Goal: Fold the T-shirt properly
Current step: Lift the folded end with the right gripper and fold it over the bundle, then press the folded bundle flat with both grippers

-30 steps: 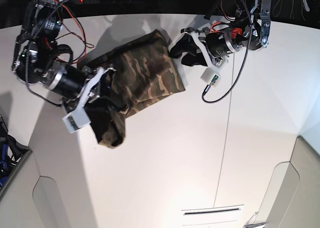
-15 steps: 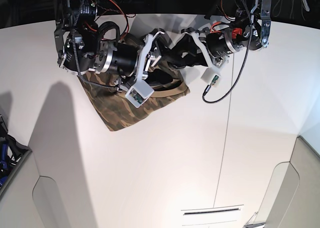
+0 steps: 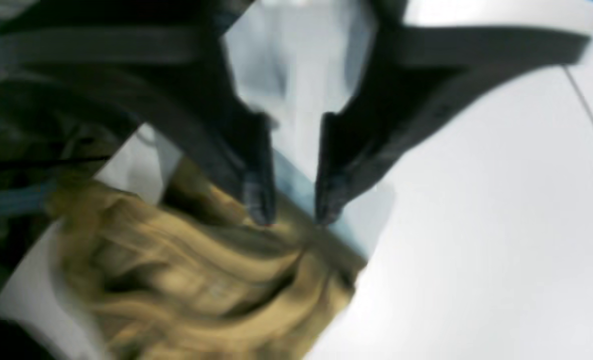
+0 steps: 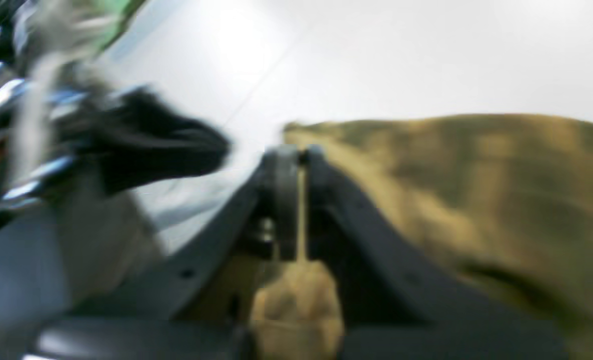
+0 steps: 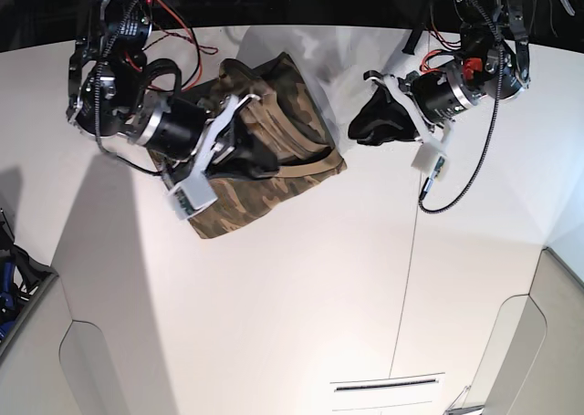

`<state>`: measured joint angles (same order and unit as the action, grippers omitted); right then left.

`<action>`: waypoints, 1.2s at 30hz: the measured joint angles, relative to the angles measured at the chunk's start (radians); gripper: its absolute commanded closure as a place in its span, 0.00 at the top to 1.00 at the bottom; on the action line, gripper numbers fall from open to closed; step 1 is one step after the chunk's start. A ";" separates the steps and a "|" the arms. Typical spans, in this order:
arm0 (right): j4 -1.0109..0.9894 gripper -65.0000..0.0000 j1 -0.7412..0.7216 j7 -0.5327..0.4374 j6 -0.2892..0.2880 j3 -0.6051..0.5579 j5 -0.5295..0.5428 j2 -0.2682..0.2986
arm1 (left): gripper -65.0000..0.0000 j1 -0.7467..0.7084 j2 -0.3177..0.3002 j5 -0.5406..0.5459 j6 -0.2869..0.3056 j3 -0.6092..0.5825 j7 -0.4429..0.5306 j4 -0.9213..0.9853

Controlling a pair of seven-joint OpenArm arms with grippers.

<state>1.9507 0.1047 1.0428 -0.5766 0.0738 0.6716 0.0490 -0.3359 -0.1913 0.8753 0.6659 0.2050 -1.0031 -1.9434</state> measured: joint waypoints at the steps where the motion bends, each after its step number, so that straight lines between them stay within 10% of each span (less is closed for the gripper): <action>1: 0.000 0.00 -0.002 -0.024 0.000 0.040 -0.014 0.000 | 0.12 -0.008 0.000 0.021 0.012 -0.001 -0.002 -0.027; 8: 0.000 0.00 -0.082 -0.130 0.000 0.275 -0.112 -0.002 | 0.04 -0.029 0.000 0.058 0.016 -0.157 0.010 -0.147; 20: -0.372 0.00 -0.257 -0.181 -0.005 0.244 -0.103 0.000 | 0.04 0.036 0.019 -0.301 -0.130 -0.542 0.173 -0.042; 36: -0.665 0.00 -0.338 -0.212 -0.003 0.138 -0.112 0.003 | 0.04 0.031 0.028 -0.380 -0.126 -0.399 0.127 0.146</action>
<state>1.2854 -0.2329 0.8303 -0.5793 0.2123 0.5598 0.0525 -0.3046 -0.1635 0.4953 0.5404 -0.1944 -0.8764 -1.7977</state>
